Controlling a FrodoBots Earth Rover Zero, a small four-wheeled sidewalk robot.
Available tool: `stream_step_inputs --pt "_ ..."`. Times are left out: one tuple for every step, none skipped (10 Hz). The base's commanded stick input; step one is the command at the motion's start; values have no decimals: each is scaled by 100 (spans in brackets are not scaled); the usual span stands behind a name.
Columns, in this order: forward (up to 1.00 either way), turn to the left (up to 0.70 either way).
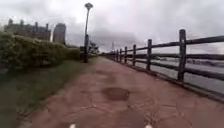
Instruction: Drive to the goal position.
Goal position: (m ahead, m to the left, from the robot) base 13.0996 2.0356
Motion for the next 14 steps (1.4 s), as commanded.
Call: stream_step_inputs --pt "95 0" --pt "95 0" --pt "95 0" --pt "94 0" --pt "93 0" --pt "93 0" --pt "93 0" --pt "93 0" --pt "93 0" --pt "93 0" --pt "93 0" --pt "93 0" --pt "93 0" --pt "93 0"
